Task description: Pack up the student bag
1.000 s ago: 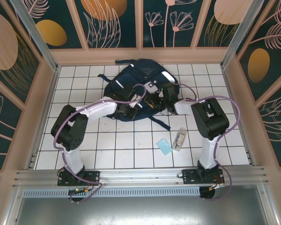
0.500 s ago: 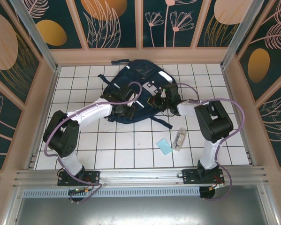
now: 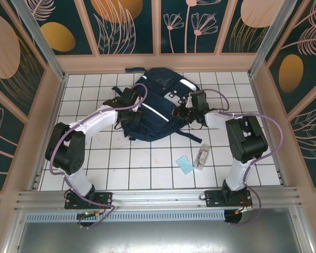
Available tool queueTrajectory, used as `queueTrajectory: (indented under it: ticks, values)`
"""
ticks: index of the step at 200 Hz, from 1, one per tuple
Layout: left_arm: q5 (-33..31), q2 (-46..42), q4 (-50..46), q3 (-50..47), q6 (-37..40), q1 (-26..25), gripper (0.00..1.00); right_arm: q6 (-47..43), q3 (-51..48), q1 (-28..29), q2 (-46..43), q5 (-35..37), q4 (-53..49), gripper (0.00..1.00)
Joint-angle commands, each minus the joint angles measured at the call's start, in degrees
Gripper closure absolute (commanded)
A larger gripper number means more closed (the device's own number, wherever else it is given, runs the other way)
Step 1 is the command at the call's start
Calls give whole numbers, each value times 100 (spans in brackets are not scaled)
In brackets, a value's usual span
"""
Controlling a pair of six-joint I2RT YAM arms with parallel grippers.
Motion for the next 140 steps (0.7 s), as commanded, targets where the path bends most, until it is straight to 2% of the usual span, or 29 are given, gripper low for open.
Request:
queueTrajectory:
  ticks: [1, 8, 27, 54, 60, 78, 86, 114, 140]
  values:
    - [1131, -115, -731, 16, -113, 34, 100, -449, 489, -500, 15, 652, -178, 100]
    - [1393, -132, -744, 14, -157, -96, 100, -491, 659, -546, 98, 659, -216, 100]
    - [1596, -126, -888, 126, -138, -662, 100, -633, 1208, -604, 361, 813, -446, 100]
    - [2699, -353, -222, -29, -711, -1113, 100, -678, 1833, -614, 749, 877, -444, 100]
    - [2841, -382, 9, -62, -883, -1143, 100, -645, 1935, -607, 813, 849, -460, 93]
    - [2966, -343, 673, 2, -1316, -1150, 100, -530, 2009, -614, 802, 743, -465, 63]
    - [2999, -246, 869, 116, -1411, -1153, 100, -486, 1934, -620, 676, 776, -510, 55]
    - [3157, 312, 1602, 527, -1855, -1158, 100, -338, 1237, -618, -218, 1147, -793, 40]
    - [3298, 680, 2112, 789, -2168, -1154, 100, -146, 457, -623, -1241, 1051, -1012, 36]
